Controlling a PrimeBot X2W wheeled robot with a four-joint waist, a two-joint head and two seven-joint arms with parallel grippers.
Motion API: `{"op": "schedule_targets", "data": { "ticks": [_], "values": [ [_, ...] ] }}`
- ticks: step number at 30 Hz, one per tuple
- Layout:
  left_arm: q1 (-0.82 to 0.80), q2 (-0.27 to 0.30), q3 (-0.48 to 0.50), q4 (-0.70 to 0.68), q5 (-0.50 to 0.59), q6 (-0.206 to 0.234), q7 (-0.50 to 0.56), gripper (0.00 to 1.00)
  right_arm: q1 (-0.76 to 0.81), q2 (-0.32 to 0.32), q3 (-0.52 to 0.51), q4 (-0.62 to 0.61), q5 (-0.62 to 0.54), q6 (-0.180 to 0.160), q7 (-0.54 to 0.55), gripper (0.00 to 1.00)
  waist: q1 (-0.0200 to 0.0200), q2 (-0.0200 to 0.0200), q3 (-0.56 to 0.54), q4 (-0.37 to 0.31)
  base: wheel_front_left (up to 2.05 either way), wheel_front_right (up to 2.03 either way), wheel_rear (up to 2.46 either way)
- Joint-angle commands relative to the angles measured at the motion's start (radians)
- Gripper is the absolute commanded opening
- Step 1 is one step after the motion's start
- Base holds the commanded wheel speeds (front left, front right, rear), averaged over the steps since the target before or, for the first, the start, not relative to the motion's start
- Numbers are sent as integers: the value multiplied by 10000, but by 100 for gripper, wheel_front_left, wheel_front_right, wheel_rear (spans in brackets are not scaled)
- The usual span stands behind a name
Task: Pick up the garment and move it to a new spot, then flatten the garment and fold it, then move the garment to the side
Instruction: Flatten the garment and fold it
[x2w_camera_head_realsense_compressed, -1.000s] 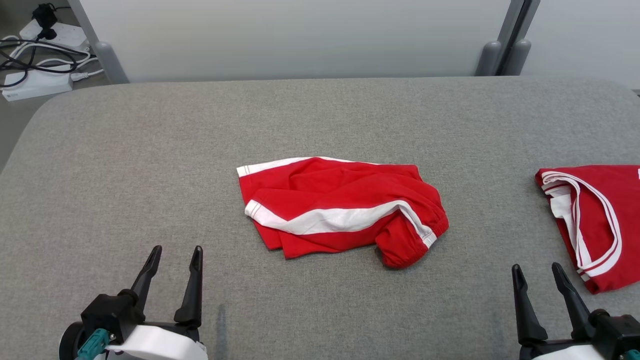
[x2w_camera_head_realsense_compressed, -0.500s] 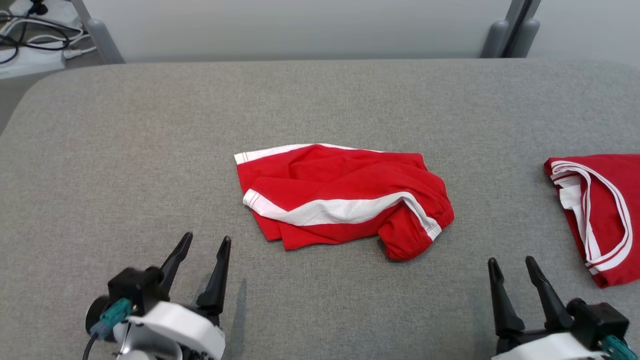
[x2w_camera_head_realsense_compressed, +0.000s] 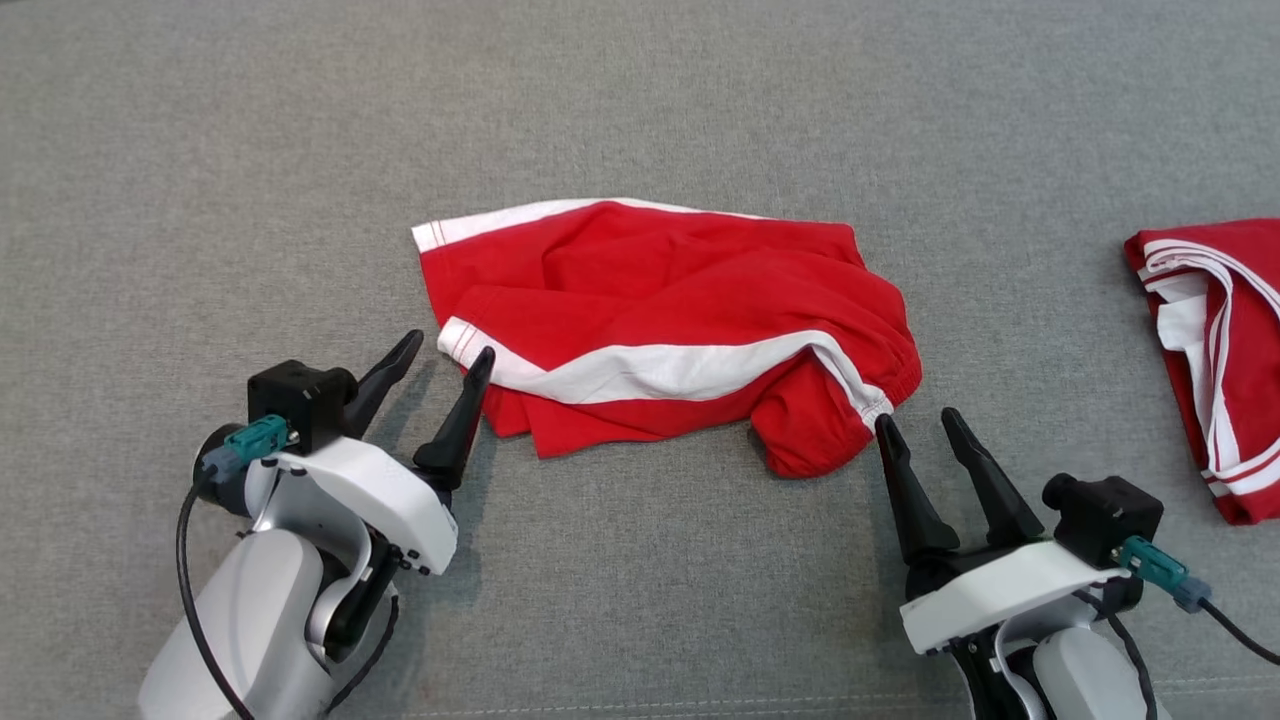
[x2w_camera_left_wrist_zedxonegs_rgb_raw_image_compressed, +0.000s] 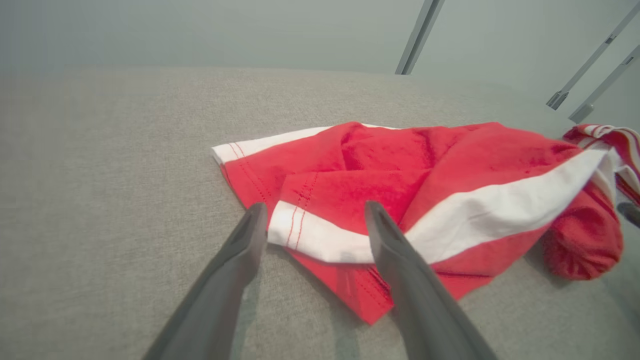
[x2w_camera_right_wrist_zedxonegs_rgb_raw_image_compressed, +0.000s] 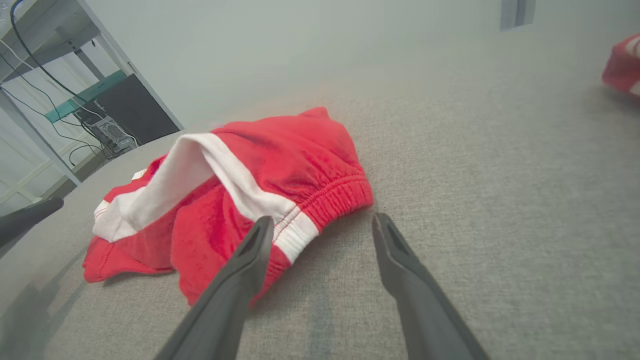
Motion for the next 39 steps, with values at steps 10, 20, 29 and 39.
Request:
{"op": "schedule_targets", "data": {
  "ticks": [10,20,29,39],
  "values": [
    [-1228,625,141,546,-304,-328,-31,100,-744,70,808,68,854,-2,-118,100,0,0,915,-250,0,0,0],
    [-1310,704,-130,777,-580,-417,-132,100,-681,88,1237,-235,1066,-2,-118,100,0,0,873,-114,0,0,0],
    [-1250,782,-539,567,-768,-462,-471,0,-304,23,1109,-607,1000,-2,-118,0,0,0,690,-94,0,0,0],
    [740,988,-555,-1340,-1131,184,-471,0,1353,-847,496,-1931,959,-2,-118,0,0,0,380,-89,0,0,0]
  ]
}}
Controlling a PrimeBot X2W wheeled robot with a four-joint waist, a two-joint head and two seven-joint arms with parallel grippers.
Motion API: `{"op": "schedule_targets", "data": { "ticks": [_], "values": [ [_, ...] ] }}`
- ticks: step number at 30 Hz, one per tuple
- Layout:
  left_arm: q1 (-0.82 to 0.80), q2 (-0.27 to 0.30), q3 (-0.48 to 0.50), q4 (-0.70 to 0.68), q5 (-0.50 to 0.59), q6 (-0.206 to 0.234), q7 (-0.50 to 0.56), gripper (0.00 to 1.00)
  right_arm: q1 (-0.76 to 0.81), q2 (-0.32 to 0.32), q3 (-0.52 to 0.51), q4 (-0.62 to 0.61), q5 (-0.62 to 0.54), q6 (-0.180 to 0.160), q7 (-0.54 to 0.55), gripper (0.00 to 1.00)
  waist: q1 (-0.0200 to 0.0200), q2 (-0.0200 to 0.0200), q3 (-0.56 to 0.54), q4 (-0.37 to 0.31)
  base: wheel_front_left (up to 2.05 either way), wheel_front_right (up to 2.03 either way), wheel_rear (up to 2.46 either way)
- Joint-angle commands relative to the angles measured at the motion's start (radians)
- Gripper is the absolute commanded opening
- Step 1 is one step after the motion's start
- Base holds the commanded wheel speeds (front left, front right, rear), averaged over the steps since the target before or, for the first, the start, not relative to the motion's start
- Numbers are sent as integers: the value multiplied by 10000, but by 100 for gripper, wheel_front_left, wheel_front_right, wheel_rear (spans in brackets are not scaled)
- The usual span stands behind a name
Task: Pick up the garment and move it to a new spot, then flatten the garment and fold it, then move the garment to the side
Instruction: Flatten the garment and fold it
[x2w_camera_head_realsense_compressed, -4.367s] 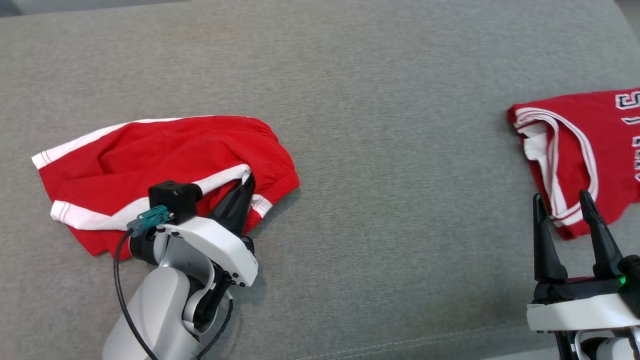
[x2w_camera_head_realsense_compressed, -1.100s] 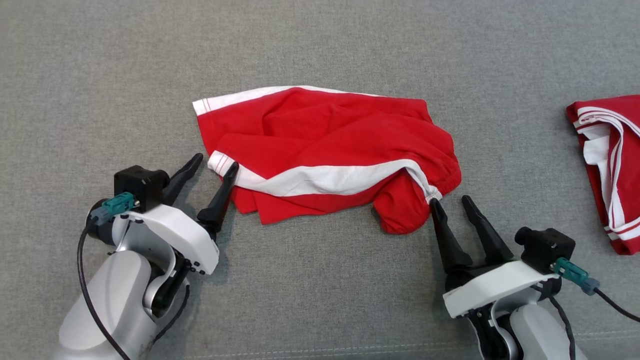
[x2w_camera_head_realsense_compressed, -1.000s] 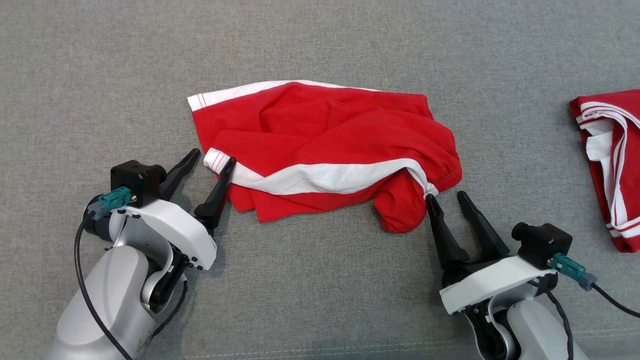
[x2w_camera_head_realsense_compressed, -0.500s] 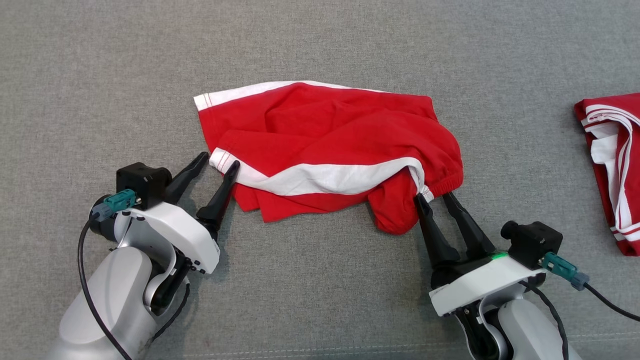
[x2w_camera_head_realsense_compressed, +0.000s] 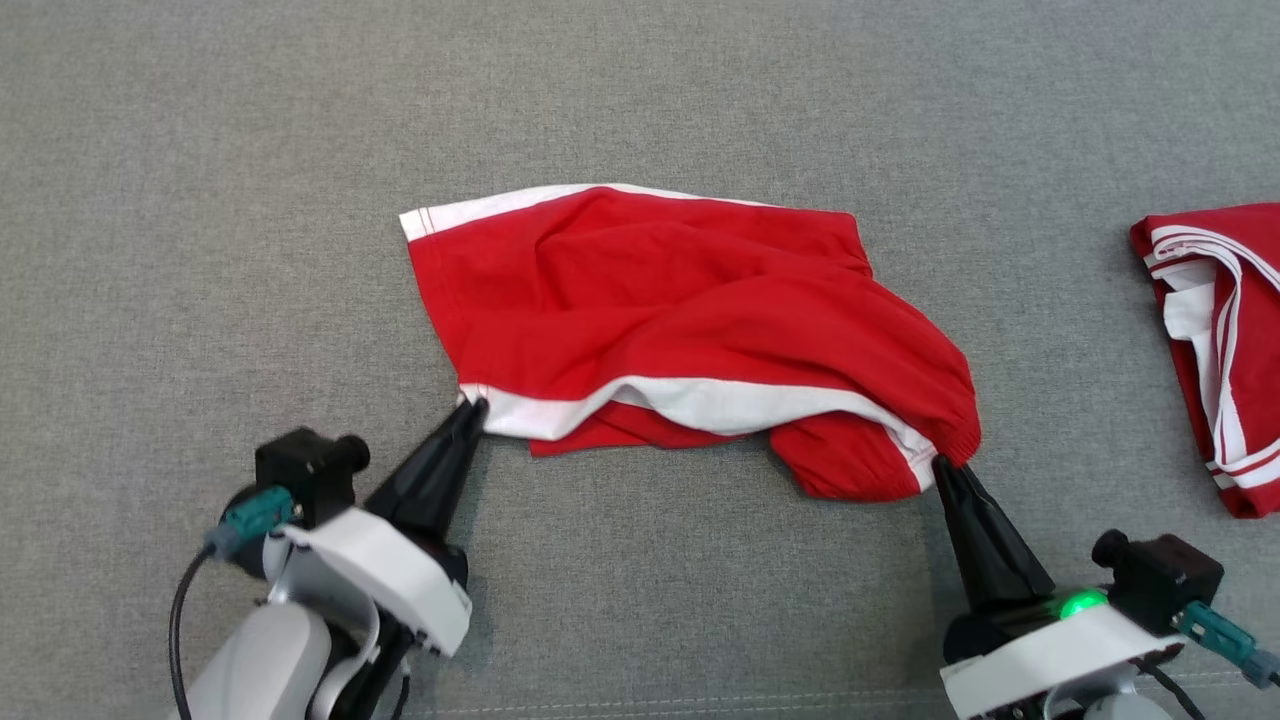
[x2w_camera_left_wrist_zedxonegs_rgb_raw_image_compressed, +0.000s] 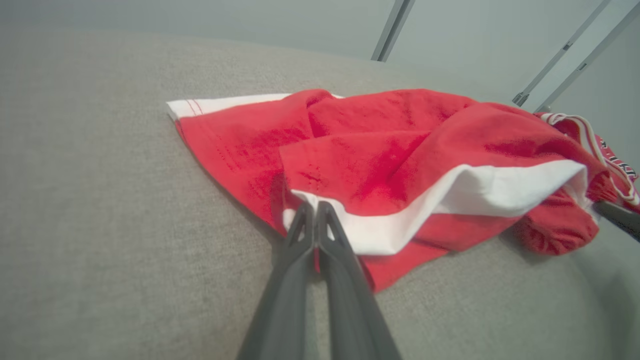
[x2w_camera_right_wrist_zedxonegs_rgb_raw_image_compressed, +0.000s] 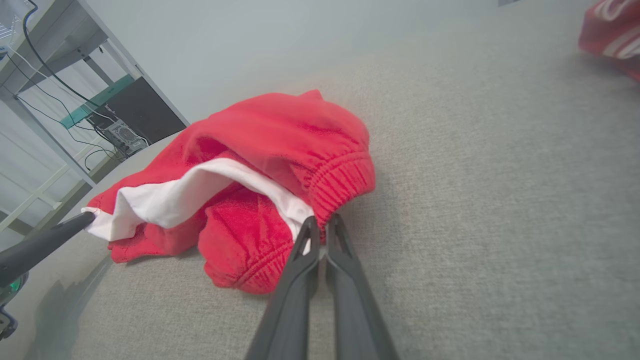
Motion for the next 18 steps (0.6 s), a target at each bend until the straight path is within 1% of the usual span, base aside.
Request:
{"op": "schedule_targets", "data": {
  "ticks": [1,2,4,5,7,8,9,10,11,12,13,14,16,17,18],
  "values": [
    [371,379,375,-643,-180,216,160,0,352,-226,149,-500,44,0,-118,0,0,0,6,7,0,0,0],
    [660,434,418,-1000,-312,331,312,0,511,-343,165,-665,169,0,-118,0,0,0,18,20,0,0,0],
    [889,541,498,-1644,-612,363,639,0,526,-646,279,-903,524,0,-82,0,0,0,117,111,0,0,0],
    [762,641,539,-1841,-723,299,843,0,300,-752,332,-985,873,0,35,0,0,0,180,146,0,0,0],
    [-29,625,707,-1880,-1452,-55,1427,0,-794,-1079,502,-892,1586,0,623,0,0,0,273,180,0,0,0],
    [-760,790,748,-1649,-1627,-195,1871,0,-1688,-1215,601,-729,2044,0,1042,0,0,0,344,147,0,0,0],
    [-1619,855,842,-1279,-1933,-304,2329,0,-2850,-1477,740,-390,2182,0,1493,0,0,0,389,67,0,0,0],
    [-2585,899,908,-801,-2227,-395,2787,0,-4135,-1601,811,61,2319,0,1749,0,0,0,378,-12,0,0,0],
    [-3663,1098,906,-198,-2127,-453,3092,0,-5433,-1584,823,736,2558,0,2078,0,0,0,323,-101,0,0,0],
    [-3663,1098,906,-198,-2127,-453,3092,0,-5433,-1584,823,736,2558,0,2078,0,0,0,323,-101,0,0,0],
    [-4648,1055,1027,561,-2390,-477,3509,0,-6815,-1588,832,1431,2537,0,2208,0,0,0,265,-191,0,0,0],
    [-5752,1096,1219,1152,-2448,-496,3615,0,-8179,-1529,782,2121,2392,0,2103,0,0,0,277,-301,0,0,0],
    [-7644,1155,1418,2192,-2268,-519,3494,0,-10439,-1119,486,3660,2303,0,1835,0,0,0,256,-484,0,0,0],
    [-8399,1161,1318,2561,-2071,-537,3385,0,-11311,-942,406,4288,2220,0,1568,0,0,0,206,-524,0,0,0],
    [-9034,1134,1180,2840,-1869,-552,3218,0,-11999,-866,551,4806,2020,0,1428,0,0,0,192,-520,0,0,0]
  ]
}}
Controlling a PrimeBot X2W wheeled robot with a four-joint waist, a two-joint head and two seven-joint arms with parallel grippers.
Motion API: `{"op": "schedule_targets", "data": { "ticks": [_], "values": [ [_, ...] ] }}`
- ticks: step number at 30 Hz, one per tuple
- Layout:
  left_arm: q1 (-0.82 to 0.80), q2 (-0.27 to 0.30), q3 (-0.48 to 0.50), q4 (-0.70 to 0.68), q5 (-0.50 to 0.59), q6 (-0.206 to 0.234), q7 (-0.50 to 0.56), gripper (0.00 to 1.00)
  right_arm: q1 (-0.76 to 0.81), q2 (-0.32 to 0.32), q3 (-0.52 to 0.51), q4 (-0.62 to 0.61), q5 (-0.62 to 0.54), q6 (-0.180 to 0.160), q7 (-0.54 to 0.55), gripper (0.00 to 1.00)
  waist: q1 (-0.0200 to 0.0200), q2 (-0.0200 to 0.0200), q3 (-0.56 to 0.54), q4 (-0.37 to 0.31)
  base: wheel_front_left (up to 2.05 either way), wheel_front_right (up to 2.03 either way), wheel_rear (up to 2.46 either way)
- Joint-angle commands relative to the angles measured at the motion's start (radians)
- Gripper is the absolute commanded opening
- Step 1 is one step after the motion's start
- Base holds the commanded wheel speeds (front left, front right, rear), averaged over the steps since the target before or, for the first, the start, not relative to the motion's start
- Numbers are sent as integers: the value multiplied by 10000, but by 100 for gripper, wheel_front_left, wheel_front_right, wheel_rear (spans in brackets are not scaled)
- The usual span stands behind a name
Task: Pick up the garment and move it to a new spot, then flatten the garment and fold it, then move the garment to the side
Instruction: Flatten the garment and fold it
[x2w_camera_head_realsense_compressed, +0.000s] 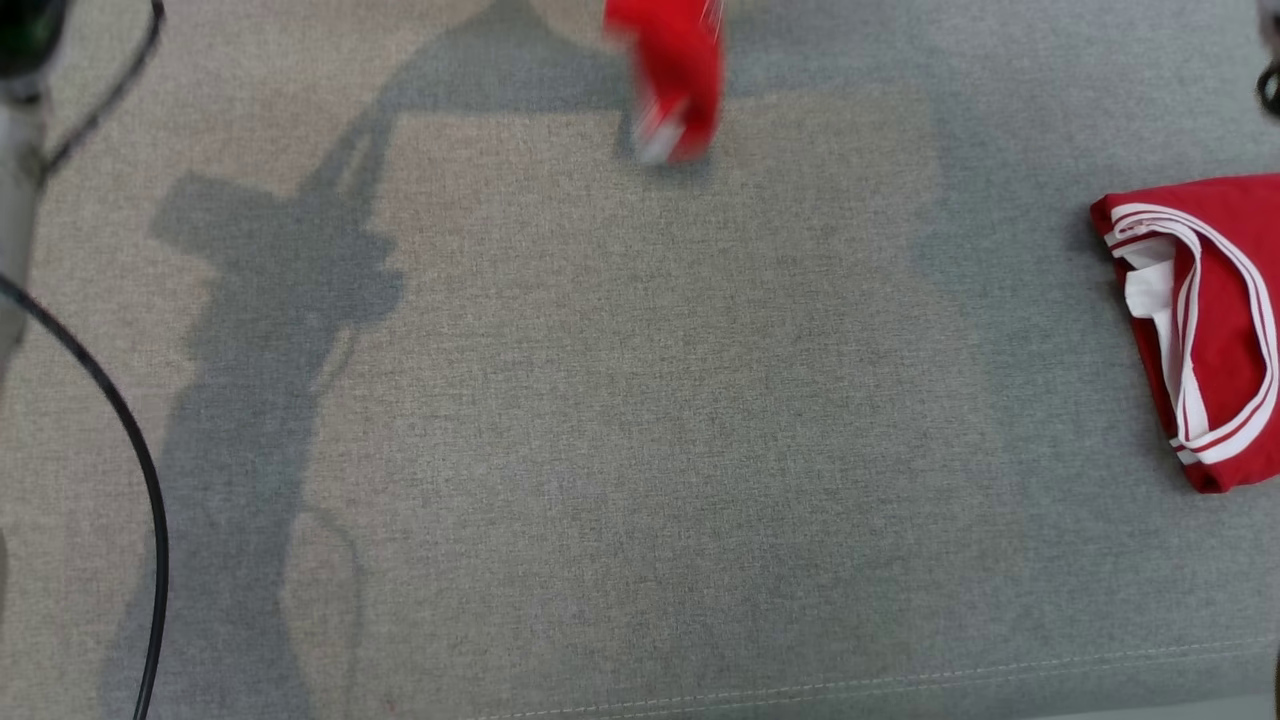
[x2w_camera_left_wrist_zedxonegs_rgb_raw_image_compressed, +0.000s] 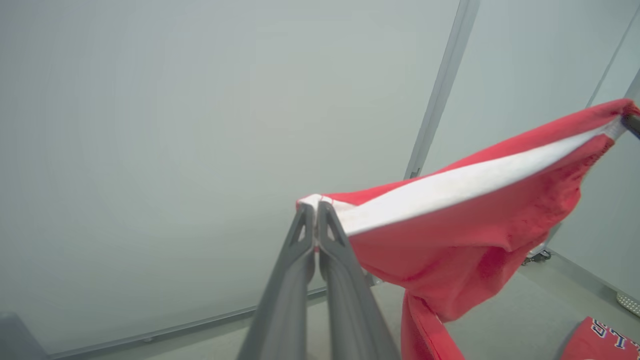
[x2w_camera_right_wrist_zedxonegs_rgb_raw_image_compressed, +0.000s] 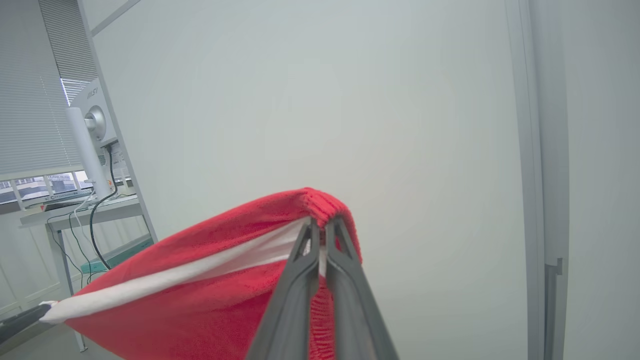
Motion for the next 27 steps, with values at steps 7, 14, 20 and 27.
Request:
{"op": "schedule_targets", "data": {
  "ticks": [7,14,20,27],
  "values": [
    [-48,308,-553,85,284,-50,-1964,0,640,-154,1849,827,598,-2,268,0,0,0,244,278,0,0,0],
    [4276,-277,-454,-104,-9,541,-4409,0,4221,-1115,3414,-180,2356,-2,-463,0,0,0,452,685,0,0,0],
    [6973,-516,-381,-930,208,1348,-4773,0,6026,-1540,3960,-975,3241,-2,-1244,0,0,0,279,753,0,0,0],
    [8907,-263,-514,-2628,909,2172,-4823,0,7411,-1974,3882,-1645,2496,-2,-1555,0,0,0,-254,896,0,0,0]
  ]
}}
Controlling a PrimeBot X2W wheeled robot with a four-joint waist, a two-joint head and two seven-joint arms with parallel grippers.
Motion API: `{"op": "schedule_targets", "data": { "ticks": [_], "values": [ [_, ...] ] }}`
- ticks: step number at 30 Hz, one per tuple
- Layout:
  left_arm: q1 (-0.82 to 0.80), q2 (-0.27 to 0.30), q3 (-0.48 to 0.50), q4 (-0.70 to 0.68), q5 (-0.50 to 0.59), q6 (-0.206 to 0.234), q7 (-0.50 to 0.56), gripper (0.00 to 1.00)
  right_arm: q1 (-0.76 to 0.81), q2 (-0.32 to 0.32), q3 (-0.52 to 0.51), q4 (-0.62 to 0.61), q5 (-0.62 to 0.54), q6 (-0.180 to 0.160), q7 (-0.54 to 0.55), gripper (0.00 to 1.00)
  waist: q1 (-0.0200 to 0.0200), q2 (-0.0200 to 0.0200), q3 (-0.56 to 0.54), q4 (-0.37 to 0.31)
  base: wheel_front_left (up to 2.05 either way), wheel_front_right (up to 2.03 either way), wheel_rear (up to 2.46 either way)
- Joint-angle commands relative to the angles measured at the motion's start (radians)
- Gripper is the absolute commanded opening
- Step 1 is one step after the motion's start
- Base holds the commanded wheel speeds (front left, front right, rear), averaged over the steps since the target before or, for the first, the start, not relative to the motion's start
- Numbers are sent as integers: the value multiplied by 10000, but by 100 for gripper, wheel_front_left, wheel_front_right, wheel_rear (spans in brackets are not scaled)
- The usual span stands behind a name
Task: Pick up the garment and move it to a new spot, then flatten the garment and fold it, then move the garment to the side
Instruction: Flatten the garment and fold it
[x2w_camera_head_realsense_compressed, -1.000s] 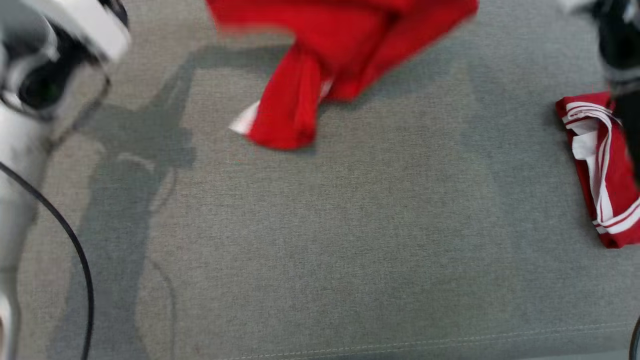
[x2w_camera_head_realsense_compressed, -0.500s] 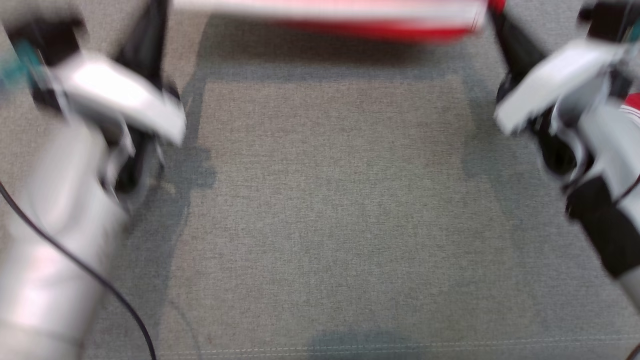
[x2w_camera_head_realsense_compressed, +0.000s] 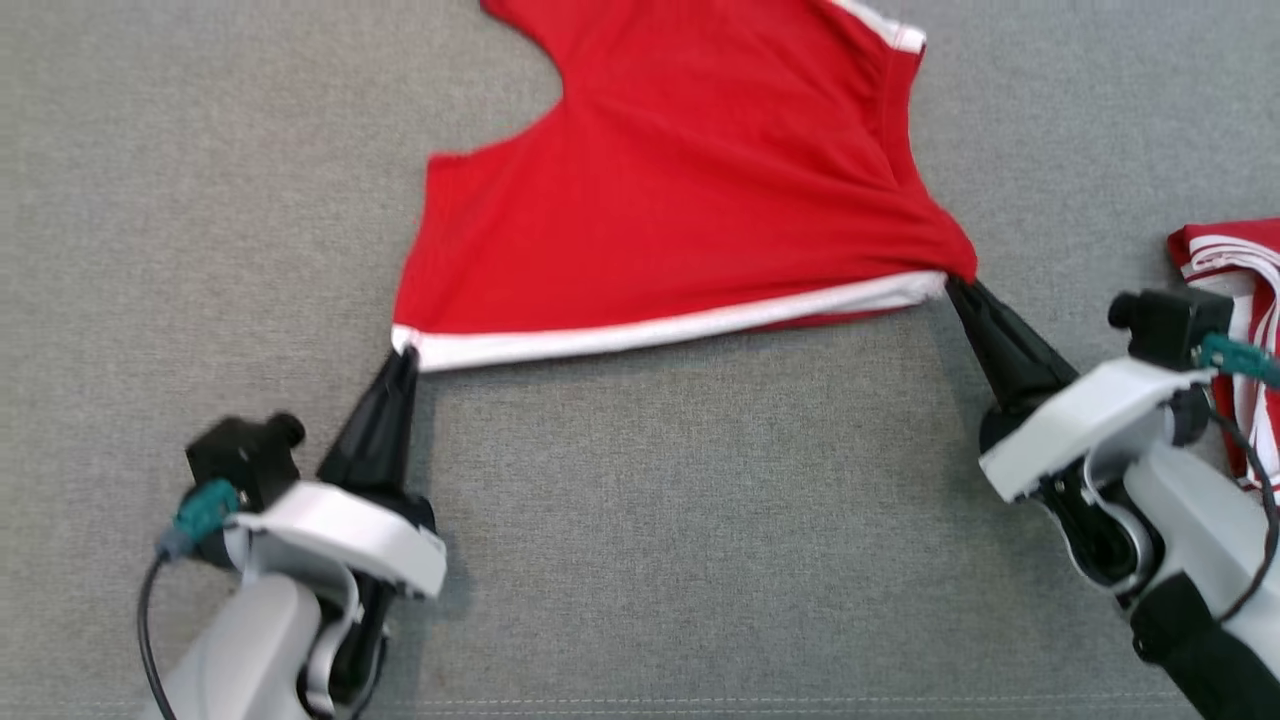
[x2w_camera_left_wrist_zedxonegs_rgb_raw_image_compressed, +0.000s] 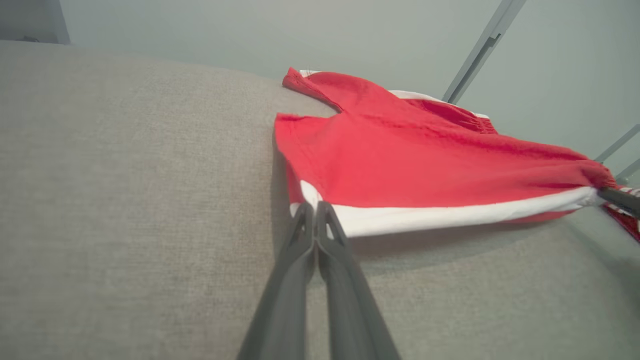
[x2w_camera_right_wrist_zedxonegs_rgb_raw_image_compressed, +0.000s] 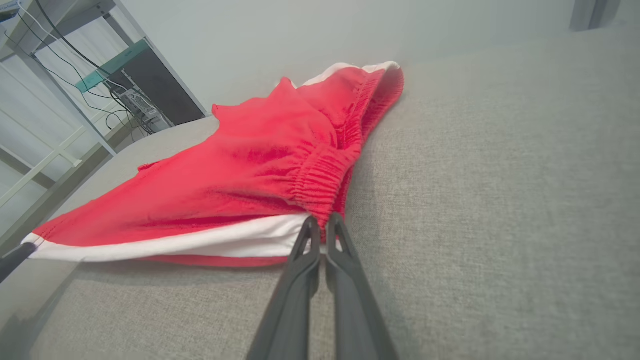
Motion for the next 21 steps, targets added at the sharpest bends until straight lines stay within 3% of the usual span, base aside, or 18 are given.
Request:
{"op": "schedule_targets", "data": {
  "ticks": [1,9,19,21],
  "values": [
    [385,342,293,-600,113,262,-118,0,837,-124,-498,-428,-521,0,-146,0,0,0,-310,100,0,0,0],
    [1940,318,-29,-1724,-25,868,251,0,3706,660,-2567,-1277,-2475,0,-151,0,0,0,-997,407,0,0,0],
    [2642,253,-148,-1900,-371,1027,532,0,5355,1393,-3700,-1712,-3951,0,-55,0,0,0,-1411,458,0,0,0],
    [2671,203,-164,-1735,-524,961,641,0,5439,1504,-3725,-1720,-4044,0,105,36,0,0,-1429,454,0,0,0]
  ]
}}
